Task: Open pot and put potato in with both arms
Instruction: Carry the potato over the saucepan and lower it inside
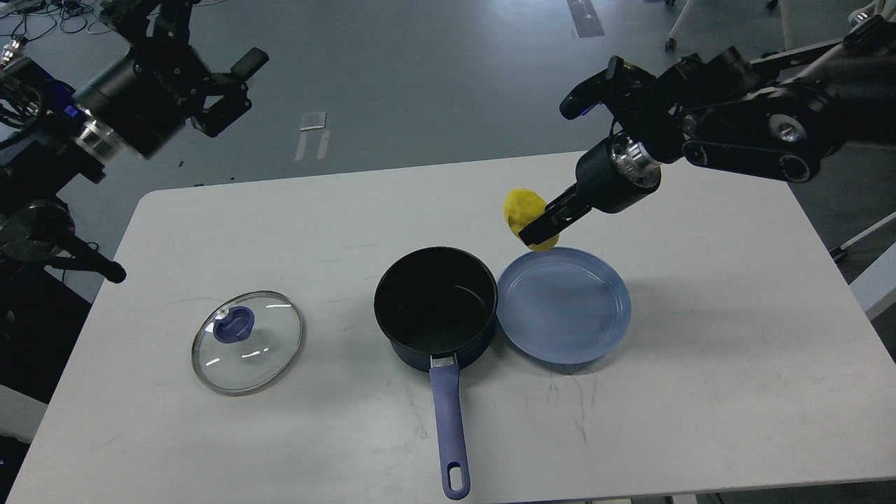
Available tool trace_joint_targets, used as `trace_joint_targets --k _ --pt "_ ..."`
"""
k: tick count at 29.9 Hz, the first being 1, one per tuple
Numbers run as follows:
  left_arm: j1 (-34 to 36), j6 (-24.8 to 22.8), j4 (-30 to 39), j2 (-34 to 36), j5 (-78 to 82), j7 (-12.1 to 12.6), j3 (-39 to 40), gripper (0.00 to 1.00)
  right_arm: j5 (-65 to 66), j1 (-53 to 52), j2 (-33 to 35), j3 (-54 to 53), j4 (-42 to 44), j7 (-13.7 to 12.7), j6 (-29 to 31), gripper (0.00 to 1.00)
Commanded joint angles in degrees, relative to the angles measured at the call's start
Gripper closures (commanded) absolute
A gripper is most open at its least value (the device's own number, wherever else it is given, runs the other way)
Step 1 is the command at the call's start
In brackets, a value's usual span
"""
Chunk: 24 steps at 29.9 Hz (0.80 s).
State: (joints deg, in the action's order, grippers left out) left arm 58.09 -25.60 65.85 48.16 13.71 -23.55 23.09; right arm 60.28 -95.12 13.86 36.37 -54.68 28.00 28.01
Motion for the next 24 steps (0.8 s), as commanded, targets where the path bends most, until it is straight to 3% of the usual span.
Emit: trace_joint_targets --k 1,4,9,18,21,24 --pt "0.0 0.0 0.1 0.2 0.0 0.0 0.0 0.02 -2.2 0.0 -4.5 -0.1 0.7 0.0 0.0 0.71" --pt "0.0 0.0 0.1 0.4 -0.1 0.0 0.0 0.02 -5.2 0.8 -9.0 0.1 4.1 0.0 0.0 0.66" --pt "0.0 0.0 0.2 0.4 -0.1 0.0 0.3 0.02 -5.6 2.8 -13.9 0.5 7.2 0.0 0.0 0.66" --pt "0.0 0.0 0.2 0.4 0.0 0.0 0.4 0.02 -7.2 4.2 -13.9 0.8 9.6 0.0 0.0 0.63" --pt "0.0 0.0 0.2 0.4 0.0 0.0 0.3 0.02 -7.3 5.0 -13.9 0.8 9.5 0.0 0.0 0.52" --pt "-0.1 0.0 0.2 0.4 0.0 0.0 0.3 0.02 -7.5 6.0 -13.9 0.8 9.5 0.0 0.0 0.49"
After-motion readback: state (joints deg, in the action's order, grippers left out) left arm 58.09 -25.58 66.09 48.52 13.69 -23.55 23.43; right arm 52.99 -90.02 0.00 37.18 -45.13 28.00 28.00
